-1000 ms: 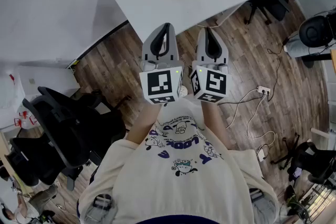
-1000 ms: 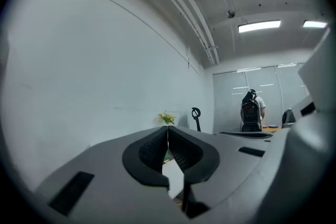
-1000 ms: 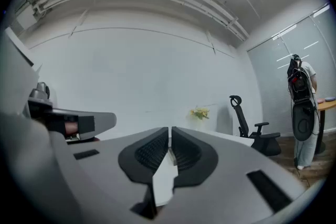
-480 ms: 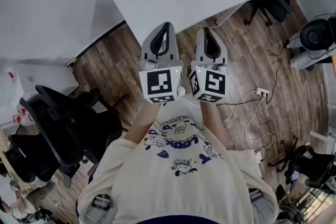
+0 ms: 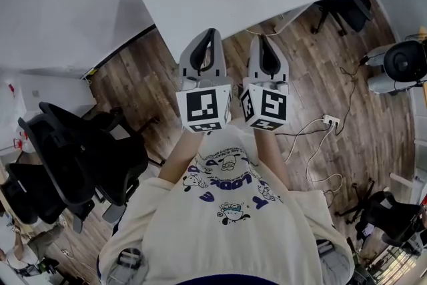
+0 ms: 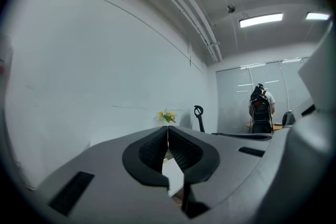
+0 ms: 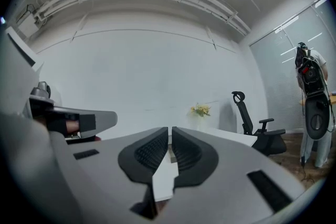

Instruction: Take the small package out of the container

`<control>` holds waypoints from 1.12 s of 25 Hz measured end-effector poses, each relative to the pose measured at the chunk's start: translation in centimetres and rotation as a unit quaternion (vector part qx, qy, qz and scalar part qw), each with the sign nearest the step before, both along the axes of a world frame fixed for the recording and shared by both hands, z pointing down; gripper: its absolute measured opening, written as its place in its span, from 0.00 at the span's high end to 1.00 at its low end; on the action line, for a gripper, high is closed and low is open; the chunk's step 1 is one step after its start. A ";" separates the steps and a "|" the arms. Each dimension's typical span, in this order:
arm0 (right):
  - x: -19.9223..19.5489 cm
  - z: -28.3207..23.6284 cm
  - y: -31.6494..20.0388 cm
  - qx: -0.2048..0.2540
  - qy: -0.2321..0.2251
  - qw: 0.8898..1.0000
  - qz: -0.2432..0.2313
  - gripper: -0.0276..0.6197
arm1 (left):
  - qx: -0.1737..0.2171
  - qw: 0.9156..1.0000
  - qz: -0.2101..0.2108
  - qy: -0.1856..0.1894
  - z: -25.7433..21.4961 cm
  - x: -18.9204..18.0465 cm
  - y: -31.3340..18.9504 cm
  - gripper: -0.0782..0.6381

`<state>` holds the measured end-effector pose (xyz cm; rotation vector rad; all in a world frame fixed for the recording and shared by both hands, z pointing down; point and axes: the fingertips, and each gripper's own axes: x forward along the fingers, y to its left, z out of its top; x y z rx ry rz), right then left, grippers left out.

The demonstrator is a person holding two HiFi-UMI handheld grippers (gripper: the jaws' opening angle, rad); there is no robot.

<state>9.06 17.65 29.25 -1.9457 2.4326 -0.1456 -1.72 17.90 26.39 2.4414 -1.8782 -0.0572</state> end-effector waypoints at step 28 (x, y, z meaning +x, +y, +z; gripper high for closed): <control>2.8 2.6 -9.2 -0.030 -0.016 0.999 0.002 0.90 | -0.021 1.000 0.005 -0.007 1.9 2.9 -9.3 0.87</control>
